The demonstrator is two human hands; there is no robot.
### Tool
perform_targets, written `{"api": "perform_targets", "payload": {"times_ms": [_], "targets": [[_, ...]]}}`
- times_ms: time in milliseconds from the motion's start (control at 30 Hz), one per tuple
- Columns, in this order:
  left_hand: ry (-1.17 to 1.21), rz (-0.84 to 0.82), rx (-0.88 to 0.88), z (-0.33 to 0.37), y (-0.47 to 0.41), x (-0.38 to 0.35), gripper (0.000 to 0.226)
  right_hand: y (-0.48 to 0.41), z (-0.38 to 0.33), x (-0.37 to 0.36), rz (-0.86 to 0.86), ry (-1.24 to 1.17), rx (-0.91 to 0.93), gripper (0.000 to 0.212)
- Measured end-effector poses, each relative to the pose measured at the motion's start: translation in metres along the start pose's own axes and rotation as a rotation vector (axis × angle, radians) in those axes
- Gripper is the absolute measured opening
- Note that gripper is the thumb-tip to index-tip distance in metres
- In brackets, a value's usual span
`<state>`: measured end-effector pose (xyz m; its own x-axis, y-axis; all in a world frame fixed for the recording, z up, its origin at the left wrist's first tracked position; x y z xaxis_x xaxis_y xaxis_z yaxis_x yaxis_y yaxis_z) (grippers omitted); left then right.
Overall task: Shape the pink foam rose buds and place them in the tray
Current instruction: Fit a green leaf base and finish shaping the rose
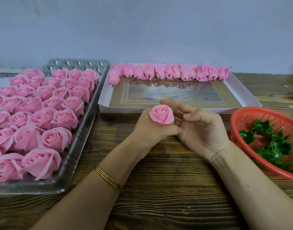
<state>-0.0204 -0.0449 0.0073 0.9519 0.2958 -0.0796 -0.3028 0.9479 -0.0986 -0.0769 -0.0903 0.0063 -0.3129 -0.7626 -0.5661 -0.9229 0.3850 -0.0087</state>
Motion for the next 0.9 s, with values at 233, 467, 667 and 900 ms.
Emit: {"api": "perform_targets", "payload": {"times_ms": [233, 467, 667, 900], "targets": [[0.057, 0.173, -0.056, 0.003, -0.002, 0.02, 0.042, -0.002, 0.002, 0.021, 0.177, 0.112, 0.02, 0.062], [0.106, 0.283, -0.02, -0.003, -0.001, 0.028, 0.03, -0.001, 0.009, 0.018, 0.219, 0.279, 0.068, 0.044], [0.125, 0.324, 0.016, -0.006, 0.0, 0.027, 0.027, -0.003, 0.016, 0.01, 0.221, 0.291, 0.098, 0.042], [0.15, 0.299, 0.035, -0.009, -0.001, 0.026, 0.017, -0.007, 0.025, 0.003, 0.122, 0.151, 0.048, 0.041]]}}
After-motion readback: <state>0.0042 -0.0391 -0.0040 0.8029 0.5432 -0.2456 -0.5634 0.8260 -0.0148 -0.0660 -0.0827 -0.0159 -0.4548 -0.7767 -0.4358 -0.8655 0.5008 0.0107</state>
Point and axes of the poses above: each hand's wrist, its own y-axis away from the middle knuckle, its own x-axis out of the back of the hand, z = x × y, the point moved 8 cm from there along -y, towards the middle knuckle, and after that the axes turned 1 degree about -z, right-handed, at the moved point
